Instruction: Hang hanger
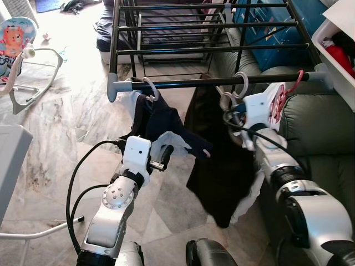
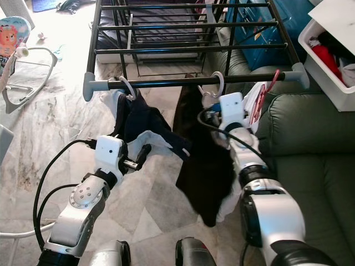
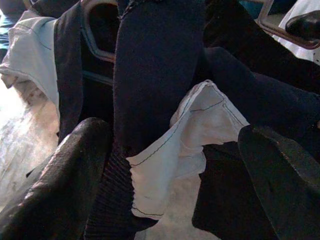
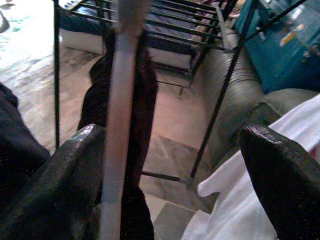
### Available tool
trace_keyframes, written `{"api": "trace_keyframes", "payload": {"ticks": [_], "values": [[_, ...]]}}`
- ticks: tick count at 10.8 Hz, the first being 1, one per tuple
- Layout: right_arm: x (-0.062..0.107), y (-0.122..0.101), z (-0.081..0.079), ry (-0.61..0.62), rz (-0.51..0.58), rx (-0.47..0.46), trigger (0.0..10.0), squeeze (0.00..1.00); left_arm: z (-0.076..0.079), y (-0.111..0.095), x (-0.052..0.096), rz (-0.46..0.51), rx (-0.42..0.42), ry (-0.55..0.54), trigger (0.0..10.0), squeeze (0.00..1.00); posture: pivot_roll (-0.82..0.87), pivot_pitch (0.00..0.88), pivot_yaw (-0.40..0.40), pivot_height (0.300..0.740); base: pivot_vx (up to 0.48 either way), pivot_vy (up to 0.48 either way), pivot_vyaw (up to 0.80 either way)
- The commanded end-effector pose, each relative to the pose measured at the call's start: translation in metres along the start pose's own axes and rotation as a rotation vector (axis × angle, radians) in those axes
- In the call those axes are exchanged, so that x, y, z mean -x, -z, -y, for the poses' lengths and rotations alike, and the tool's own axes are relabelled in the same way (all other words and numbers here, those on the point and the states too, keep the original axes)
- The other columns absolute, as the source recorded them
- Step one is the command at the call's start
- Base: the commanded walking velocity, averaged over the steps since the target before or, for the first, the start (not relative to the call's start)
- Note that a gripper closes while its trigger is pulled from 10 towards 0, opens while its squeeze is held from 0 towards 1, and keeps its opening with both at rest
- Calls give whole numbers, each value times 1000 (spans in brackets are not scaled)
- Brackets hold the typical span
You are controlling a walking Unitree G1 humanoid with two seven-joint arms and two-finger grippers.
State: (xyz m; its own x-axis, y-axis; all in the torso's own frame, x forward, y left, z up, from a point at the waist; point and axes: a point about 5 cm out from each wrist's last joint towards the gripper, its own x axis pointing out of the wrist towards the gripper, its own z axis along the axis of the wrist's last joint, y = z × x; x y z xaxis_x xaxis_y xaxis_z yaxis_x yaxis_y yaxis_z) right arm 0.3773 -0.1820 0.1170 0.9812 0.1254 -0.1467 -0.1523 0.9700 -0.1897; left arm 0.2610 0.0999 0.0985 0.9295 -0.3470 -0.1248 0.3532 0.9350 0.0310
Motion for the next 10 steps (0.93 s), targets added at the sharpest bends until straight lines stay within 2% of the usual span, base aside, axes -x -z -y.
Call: {"api": "trace_keyframes", "payload": {"ticks": [1, 2, 7, 10], "values": [[1, 8, -3, -20, -44, -35, 4118, 0, 0, 1, 0, -6, -12, -4, 10000, 0, -38, 136, -10, 740, 0, 0, 0], [2, 14, -8, -48, -87, -54, 0, 0, 0, 1, 0, -7, -11, -4, 10000, 0, -38, 136, -14, 740, 0, 0, 0], [-1, 16, -26, -74, -108, -58, 0, 0, 2, 1, 0, -5, -8, -5, 10000, 0, -31, 132, -21, 740, 0, 0, 0], [2, 18, -15, -56, -101, -25, 0, 0, 1, 1, -1, -4, -8, -8, 10000, 0, -37, 129, -19, 740, 0, 0, 0]]}}
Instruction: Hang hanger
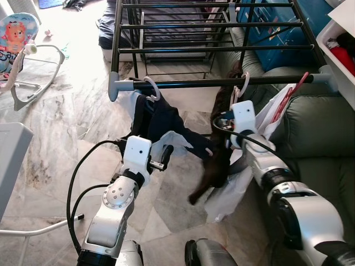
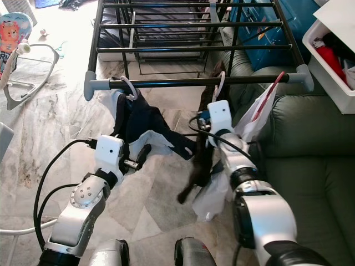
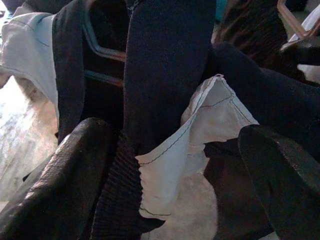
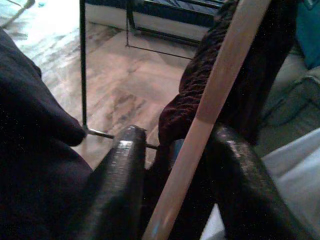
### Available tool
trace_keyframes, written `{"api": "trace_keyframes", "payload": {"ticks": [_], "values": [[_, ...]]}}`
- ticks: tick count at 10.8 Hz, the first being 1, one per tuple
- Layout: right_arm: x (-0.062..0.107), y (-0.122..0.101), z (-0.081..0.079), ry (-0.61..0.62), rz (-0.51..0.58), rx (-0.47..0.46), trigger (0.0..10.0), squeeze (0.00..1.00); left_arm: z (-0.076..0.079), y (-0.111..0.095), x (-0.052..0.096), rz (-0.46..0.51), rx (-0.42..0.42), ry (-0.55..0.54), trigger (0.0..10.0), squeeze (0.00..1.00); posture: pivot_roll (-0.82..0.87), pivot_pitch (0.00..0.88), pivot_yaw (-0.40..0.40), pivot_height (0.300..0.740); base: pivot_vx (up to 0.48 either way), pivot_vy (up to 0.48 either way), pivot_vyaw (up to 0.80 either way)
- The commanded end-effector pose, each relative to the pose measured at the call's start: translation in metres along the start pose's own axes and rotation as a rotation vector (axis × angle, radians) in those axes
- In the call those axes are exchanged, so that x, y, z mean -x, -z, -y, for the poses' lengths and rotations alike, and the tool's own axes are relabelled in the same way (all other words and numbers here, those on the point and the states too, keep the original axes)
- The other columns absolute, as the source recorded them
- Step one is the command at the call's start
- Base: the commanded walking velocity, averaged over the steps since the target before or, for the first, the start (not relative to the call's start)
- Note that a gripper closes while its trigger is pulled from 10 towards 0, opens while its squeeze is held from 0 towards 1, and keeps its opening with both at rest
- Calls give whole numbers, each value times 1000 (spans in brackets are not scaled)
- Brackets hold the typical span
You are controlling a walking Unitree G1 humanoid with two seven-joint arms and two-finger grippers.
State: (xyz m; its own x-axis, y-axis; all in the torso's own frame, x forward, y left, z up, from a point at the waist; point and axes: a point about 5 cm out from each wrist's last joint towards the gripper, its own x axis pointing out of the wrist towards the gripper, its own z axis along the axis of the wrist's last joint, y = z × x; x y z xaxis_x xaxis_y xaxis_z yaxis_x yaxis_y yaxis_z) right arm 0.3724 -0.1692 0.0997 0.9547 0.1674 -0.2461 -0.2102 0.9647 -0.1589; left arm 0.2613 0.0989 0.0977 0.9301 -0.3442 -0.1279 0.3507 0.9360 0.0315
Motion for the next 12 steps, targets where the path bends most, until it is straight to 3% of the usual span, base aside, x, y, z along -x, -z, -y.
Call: {"api": "trace_keyframes", "payload": {"ticks": [1, 6, 9, 10, 11, 12], "values": [[2, 4, 4, -6, -6, 17, 0, 0, 0, 1, -1, -1, -7, -3, 10000, 0, -40, 128, -17, 740, 0, 0, 0], [10, 7, -12, -263, 50, 196, 0, 0, -1, 1, -3, -3, -16, -7, 10000, 0, -48, 121, -13, 740, 0, 0, 0], [17, 17, -10, -295, 38, 259, 0, 0, -1, 2, -4, -7, -18, -9, 10000, 0, -52, 118, -12, 740, 0, 0, 0], [19, 19, -8, -289, 36, 260, 1176, 0, -1, 2, -4, -6, -18, -11, 10000, 0, -52, 118, -12, 740, 0, 0, 0], [21, 20, -4, -278, 40, 258, 10000, 0, -2, 2, -5, -6, -19, -11, 10000, 0, -56, 116, -9, 740, 0, 0, 0], [21, 20, -3, -274, 42, 236, 10000, 1000, -2, 1, -5, -5, -19, -10, 10000, 0, -56, 116, -7, 740, 0, 0, 0]]}}
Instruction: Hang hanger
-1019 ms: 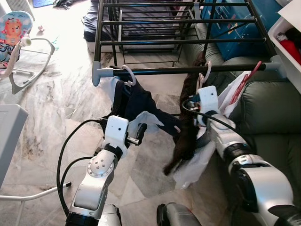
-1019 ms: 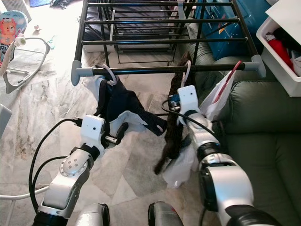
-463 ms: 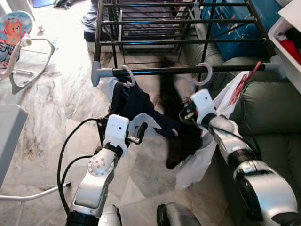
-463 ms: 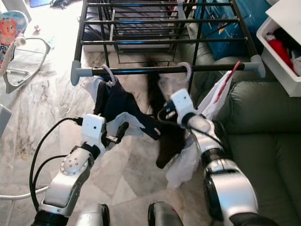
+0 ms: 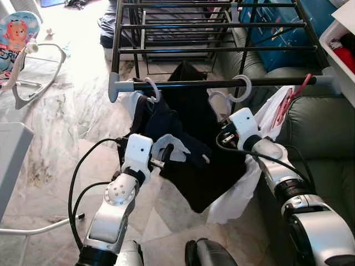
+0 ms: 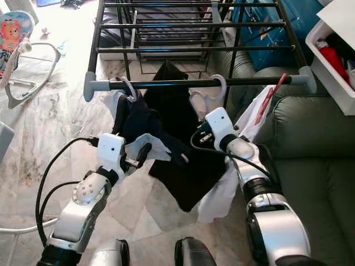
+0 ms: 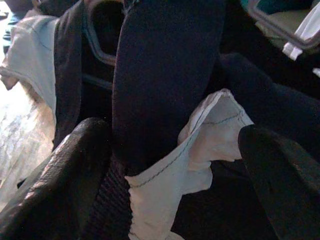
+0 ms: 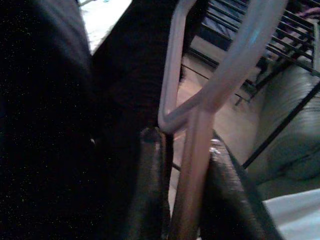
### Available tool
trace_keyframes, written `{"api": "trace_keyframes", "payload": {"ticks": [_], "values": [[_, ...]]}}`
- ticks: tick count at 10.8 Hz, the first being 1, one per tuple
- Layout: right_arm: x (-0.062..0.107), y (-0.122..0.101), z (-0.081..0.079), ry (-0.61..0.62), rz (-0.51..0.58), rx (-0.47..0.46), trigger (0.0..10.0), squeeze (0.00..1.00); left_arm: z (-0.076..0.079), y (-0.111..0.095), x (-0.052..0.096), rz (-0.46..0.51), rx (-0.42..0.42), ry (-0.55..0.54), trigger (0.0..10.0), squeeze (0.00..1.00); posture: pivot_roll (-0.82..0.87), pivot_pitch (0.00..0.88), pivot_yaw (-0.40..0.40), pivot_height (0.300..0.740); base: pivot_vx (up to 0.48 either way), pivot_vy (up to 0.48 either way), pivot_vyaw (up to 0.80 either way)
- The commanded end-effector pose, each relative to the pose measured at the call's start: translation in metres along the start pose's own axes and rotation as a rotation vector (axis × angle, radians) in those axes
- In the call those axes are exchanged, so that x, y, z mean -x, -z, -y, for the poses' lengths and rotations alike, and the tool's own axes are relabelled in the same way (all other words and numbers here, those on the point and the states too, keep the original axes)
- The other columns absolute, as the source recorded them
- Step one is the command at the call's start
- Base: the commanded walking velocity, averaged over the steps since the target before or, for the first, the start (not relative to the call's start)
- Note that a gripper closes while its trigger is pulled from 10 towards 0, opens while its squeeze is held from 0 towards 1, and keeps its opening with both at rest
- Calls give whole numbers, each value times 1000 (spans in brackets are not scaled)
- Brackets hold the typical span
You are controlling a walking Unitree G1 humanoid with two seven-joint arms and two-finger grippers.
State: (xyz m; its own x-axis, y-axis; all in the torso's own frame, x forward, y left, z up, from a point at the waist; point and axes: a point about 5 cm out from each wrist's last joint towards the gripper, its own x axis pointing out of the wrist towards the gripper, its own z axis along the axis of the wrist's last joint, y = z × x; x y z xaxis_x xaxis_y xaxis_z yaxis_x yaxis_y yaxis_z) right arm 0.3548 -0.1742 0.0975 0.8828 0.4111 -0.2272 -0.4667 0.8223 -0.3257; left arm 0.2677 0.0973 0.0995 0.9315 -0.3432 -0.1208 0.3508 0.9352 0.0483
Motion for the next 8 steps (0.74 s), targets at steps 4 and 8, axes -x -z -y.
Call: {"api": "trace_keyframes", "payload": {"ticks": [4, 8], "values": [[7, 2, 3, 20, 33, 18, 10000, 1000, -2, 3, 1, -9, -4, -10, 10000, 0, -56, 116, -7, 740, 0, 0, 0], [10, -4, 8, 81, 100, 8, 10000, 0, -1, 3, 0, -3, -3, -7, 10000, 0, -62, 114, -5, 740, 0, 0, 0]]}}
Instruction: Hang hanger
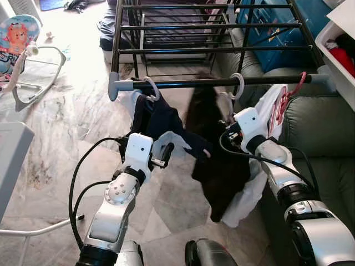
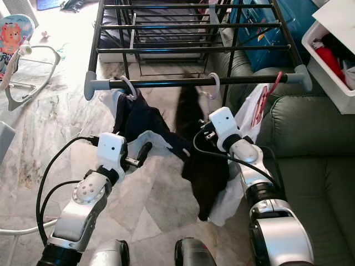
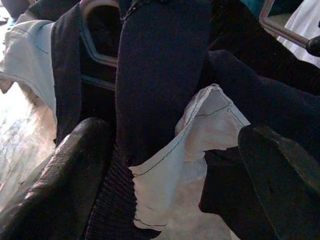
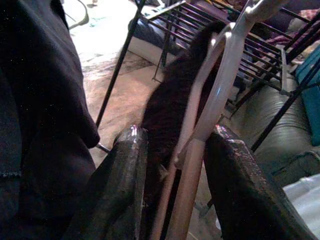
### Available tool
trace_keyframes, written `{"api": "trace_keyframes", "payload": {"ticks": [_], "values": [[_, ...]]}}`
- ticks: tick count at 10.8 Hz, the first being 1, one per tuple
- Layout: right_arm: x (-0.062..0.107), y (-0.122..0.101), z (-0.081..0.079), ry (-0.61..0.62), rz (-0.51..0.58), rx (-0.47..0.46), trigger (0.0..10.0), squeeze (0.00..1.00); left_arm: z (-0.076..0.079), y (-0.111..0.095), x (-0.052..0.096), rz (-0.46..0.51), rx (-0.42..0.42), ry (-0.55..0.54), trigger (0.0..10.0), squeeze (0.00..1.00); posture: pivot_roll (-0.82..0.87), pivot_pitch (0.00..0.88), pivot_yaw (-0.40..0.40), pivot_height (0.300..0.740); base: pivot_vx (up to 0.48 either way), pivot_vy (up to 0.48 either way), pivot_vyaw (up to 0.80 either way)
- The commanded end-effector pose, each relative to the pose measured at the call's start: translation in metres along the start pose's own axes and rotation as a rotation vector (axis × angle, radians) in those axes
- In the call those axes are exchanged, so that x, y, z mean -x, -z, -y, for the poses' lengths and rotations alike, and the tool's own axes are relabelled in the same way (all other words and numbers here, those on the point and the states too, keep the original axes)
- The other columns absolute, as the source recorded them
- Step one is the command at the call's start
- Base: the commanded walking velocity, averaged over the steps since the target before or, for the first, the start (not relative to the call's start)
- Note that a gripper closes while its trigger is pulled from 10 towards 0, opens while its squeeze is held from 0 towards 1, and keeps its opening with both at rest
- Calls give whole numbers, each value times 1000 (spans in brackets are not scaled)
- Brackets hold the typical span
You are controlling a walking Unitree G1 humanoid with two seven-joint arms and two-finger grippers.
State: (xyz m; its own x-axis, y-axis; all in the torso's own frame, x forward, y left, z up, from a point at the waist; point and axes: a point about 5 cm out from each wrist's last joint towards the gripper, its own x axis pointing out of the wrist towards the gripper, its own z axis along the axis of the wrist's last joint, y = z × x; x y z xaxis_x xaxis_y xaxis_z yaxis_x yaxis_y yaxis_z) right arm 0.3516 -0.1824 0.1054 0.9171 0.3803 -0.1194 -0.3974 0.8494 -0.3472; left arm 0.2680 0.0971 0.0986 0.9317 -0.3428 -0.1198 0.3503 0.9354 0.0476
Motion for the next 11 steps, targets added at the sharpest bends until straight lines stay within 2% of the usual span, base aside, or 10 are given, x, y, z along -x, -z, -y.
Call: {"api": "trace_keyframes", "payload": {"ticks": [1, 3, 4, 7, 8, 9, 10, 11], "values": [[3, 0, 2, 22, 12, -5, 10000, 0, -1, 2, 0, -4, -3, -7, 10000, 0, -62, 114, -7, 740, 0, 0, 0], [5, 2, 4, 42, 11, -15, 10000, 0, -1, 2, 0, -3, -2, -7, 10000, 0, -63, 114, -7, 740, 0, 0, 0], [7, 4, 1, 37, 10, -45, 10000, 1000, 0, 2, 0, -3, -1, -6, 10000, 0, -66, 114, -6, 740, 0, 0, 0], [15, 12, -3, 35, -10, -37, 10000, 1000, 0, 1, -1, 1, -1, -5, 10000, 0, -68, 112, -6, 740, 0, 0, 0], [19, 14, 0, 26, -24, -37, 10000, 486, 0, 1, -1, 1, -1, -4, 10000, 0, -71, 111, -5, 740, 0, 0, 0], [22, 14, 5, 34, -23, -30, 10000, 63, 0, 1, -1, 1, -1, -5, 10000, 0, -73, 111, -5, 740, 0, 0, 0], [26, 15, 11, 54, -32, -15, 10000, 0, 0, 1, -2, 2, 0, -4, 10000, 0, -75, 110, -5, 740, 0, 0, 0], [28, 15, 16, 78, -40, -12, 10000, 0, 1, 1, -2, 4, 1, -2, 10000, 0, -80, 109, -4, 740, 0, 0, 0]]}}
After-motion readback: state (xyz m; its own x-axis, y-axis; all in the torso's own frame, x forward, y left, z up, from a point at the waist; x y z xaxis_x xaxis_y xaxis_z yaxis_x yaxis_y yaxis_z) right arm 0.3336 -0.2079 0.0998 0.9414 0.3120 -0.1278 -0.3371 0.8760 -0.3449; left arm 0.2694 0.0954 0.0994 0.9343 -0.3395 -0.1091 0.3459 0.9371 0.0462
